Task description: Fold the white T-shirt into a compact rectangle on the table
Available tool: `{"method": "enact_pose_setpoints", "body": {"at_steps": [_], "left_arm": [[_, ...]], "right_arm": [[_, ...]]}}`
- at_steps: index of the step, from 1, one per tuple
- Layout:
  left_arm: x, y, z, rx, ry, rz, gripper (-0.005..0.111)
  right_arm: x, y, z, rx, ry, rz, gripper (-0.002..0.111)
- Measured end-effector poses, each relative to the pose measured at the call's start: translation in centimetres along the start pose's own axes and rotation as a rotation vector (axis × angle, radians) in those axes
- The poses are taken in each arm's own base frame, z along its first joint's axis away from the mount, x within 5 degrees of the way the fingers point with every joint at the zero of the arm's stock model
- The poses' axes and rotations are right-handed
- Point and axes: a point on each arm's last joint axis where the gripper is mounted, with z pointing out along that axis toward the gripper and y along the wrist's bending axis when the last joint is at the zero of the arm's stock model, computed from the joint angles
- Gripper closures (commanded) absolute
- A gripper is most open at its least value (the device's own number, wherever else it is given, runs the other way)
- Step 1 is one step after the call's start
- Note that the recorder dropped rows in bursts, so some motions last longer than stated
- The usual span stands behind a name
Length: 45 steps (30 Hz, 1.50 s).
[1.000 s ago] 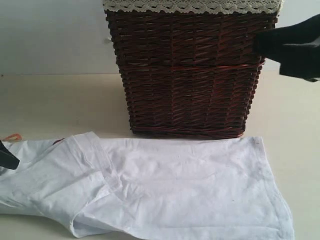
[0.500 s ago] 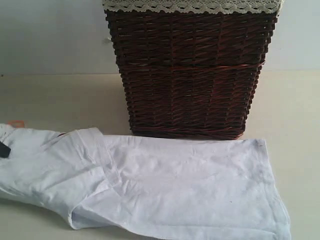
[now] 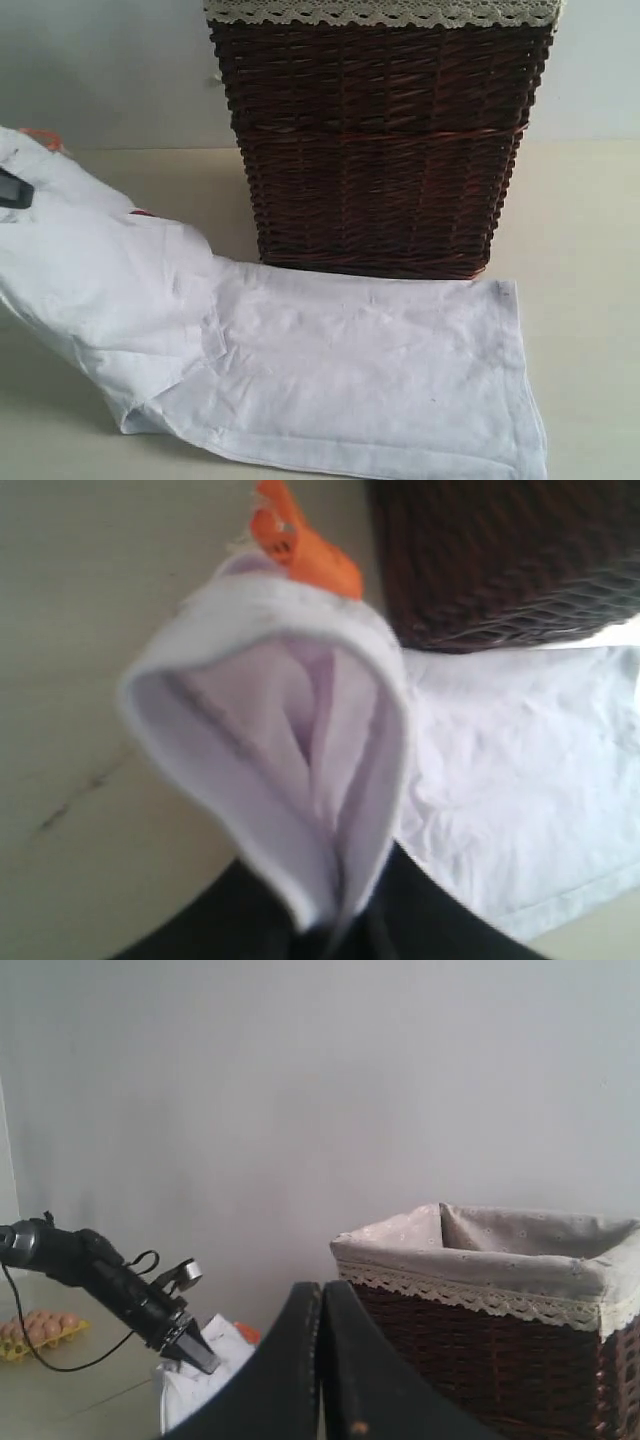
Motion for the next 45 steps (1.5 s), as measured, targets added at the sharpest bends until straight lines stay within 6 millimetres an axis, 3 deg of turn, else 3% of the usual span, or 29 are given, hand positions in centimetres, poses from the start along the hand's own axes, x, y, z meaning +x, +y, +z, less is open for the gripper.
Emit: {"method": "enact_pose_setpoints", "body": {"at_steps": [6, 11, 13, 16, 18, 19, 23, 26, 30, 35, 40, 45], "left_arm": [[0.0, -10.1, 2.1, 0.106, 0.027, 0.122, 0.107], [2.2, -18.9, 5.4, 0.204, 0.042, 0.244, 0.104], [4.1, -22.7, 7.7, 0.247, 0.066, 0.323, 0.093], [7.8, -27.3, 11.6, 0.282, 0.096, 0.430, 0.060], [10.0, -29.0, 14.2, 0.268, 0.089, 0.479, 0.037], [11.1, -29.7, 15.4, 0.258, 0.084, 0.503, 0.031], [13.8, -30.7, 18.6, 0.218, 0.072, 0.549, 0.035], [14.2, -30.7, 19.2, 0.204, 0.065, 0.554, 0.047], [13.4, -31.2, 17.9, 0.224, 0.024, 0.554, 0.069], [11.7, -32.6, 13.0, 0.291, -0.089, 0.585, 0.104], [10.8, -32.3, 7.1, 0.332, -0.241, 0.620, 0.107], [11.5, -30.5, 3.1, 0.335, -0.348, 0.632, 0.107]], "right_arm": [[0.4, 0.2, 0.0, -0.017, 0.040, 0.010, 0.108], [1.3, 0.4, -0.1, -0.039, 0.144, 0.013, 0.108], [1.8, 0.5, -0.2, -0.050, 0.200, 0.016, 0.108], [2.5, 0.7, -0.4, -0.065, 0.276, 0.018, 0.108], [2.8, 0.7, -0.5, -0.075, 0.314, 0.022, 0.108], [3.0, 0.8, -0.5, -0.081, 0.333, 0.026, 0.108], [3.4, 1.0, -0.7, -0.102, 0.387, 0.035, 0.108], [3.7, 1.1, -0.8, -0.109, 0.416, 0.037, 0.108], [3.8, 1.1, -0.9, -0.112, 0.430, 0.037, 0.108], [3.9, 0.8, -0.9, -0.086, 0.440, 0.021, 0.108], [3.8, 0.5, -0.9, -0.048, 0.436, -0.009, 0.108], [3.2, 0.3, -0.6, -0.034, 0.361, -0.013, 0.108]]}}
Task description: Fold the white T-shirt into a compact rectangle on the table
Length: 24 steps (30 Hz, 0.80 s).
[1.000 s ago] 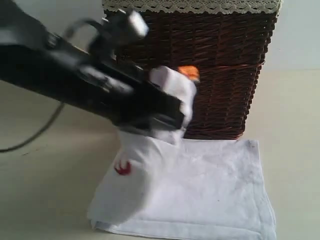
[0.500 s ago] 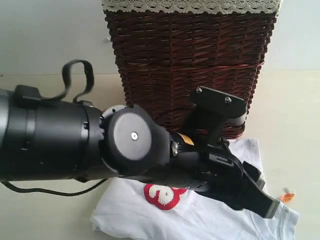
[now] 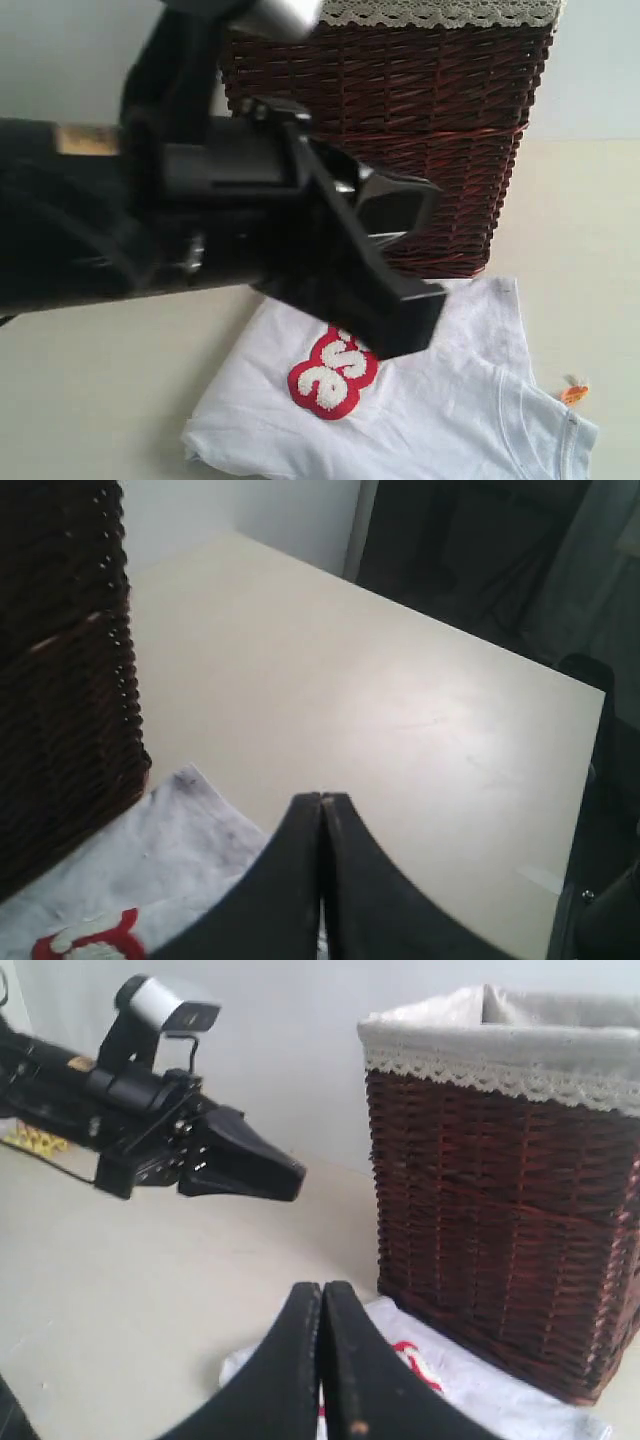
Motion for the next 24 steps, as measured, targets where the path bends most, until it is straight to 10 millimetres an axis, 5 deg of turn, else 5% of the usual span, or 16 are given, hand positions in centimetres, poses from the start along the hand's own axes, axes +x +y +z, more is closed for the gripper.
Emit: {"method": "enact_pose_setpoints", "body": {"at_steps": [13, 24], "left_arm": [[5.7, 1.5, -8.3, -0.062, -0.099, 0.019, 0.107], [5.9, 2.1, -12.2, -0.108, -0.286, 0.032, 0.107]], "right_arm": [[-4.3, -0.2, -0.8, 0.117, -0.508, -0.008, 0.108], [-3.8, -0.1, 0.9, 0.455, -0.579, -0.051, 0.108]]}}
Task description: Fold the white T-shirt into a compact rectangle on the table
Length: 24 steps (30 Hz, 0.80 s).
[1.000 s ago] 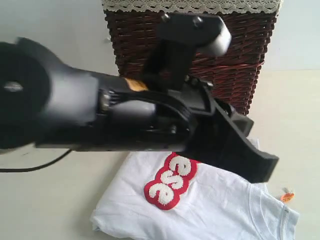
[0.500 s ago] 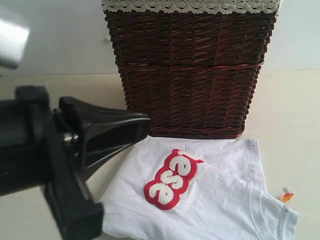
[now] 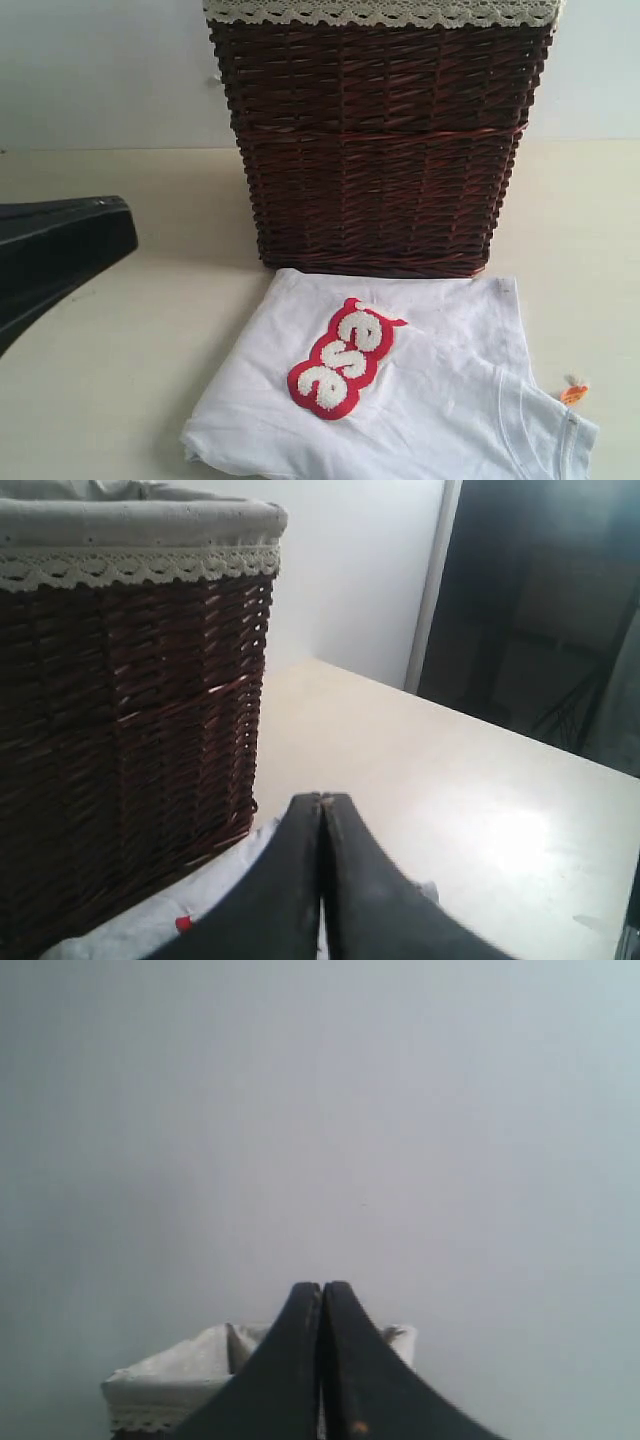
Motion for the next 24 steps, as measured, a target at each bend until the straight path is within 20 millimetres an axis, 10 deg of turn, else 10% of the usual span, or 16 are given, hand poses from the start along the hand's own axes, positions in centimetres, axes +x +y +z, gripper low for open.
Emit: {"method": "enact_pose_setpoints", "body": {"at_steps": [24], "left_arm": [[-0.11, -0.02, -0.21, 0.004, -0.007, 0.049, 0.107]], "right_arm": [[0.03, 0.27, 0.16, 0.086, -0.017, -0.057, 0.108]]}}
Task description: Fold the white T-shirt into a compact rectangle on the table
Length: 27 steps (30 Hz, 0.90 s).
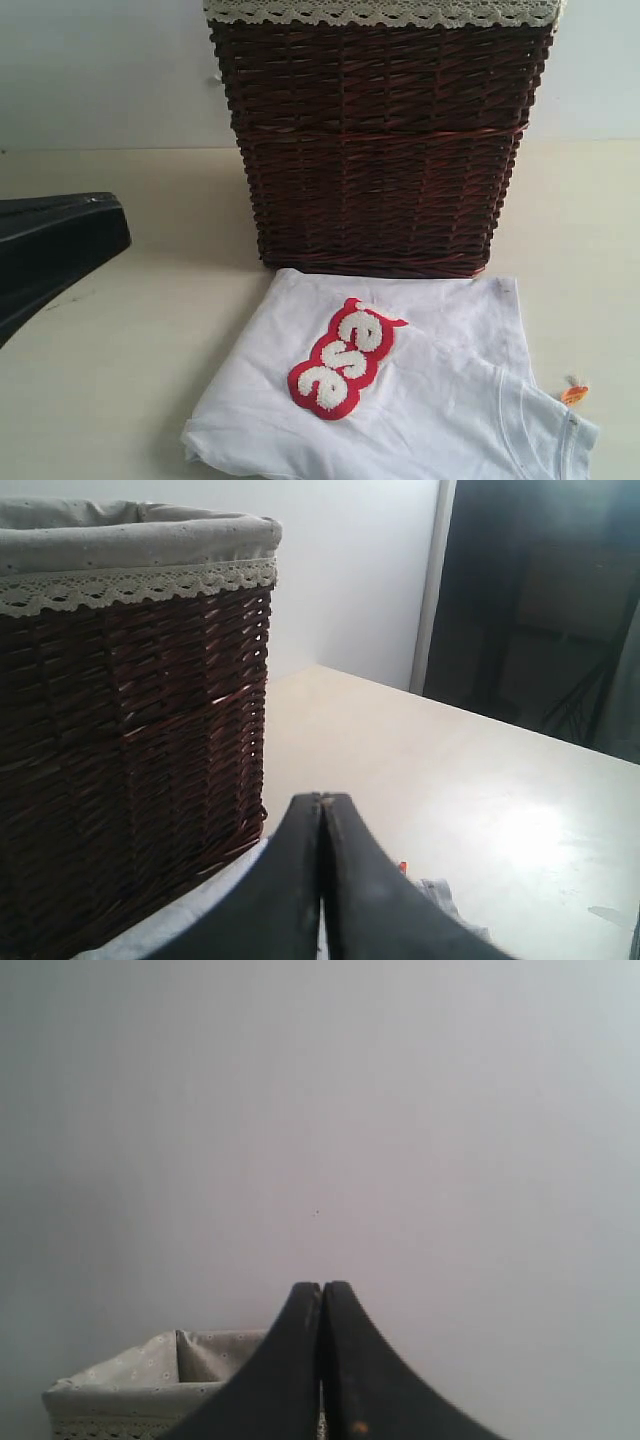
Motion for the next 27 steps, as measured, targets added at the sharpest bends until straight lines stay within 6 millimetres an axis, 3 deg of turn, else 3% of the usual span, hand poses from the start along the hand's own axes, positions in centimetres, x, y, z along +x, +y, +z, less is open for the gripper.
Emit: {"method": "enact_pose_setpoints", "body": {"at_steps": [8, 21, 27], "left_arm": [[0.0, 0.0, 0.0, 0.000, 0.000, 0.003, 0.107], [0.0, 0.0, 0.0, -0.003, -0.001, 0.004, 0.107], [1.8, 0.6, -1.1, -0.031, -0.016, 0.048, 0.107]], "right_arm": [[0.2, 0.5, 0.0, -0.049, 0.024, 0.297, 0.108], [0.2, 0.5, 0.0, -0.055, 0.030, 0.331, 0.108], [0.2, 0.6, 0.0, -0.057, 0.034, 0.335, 0.108]]}}
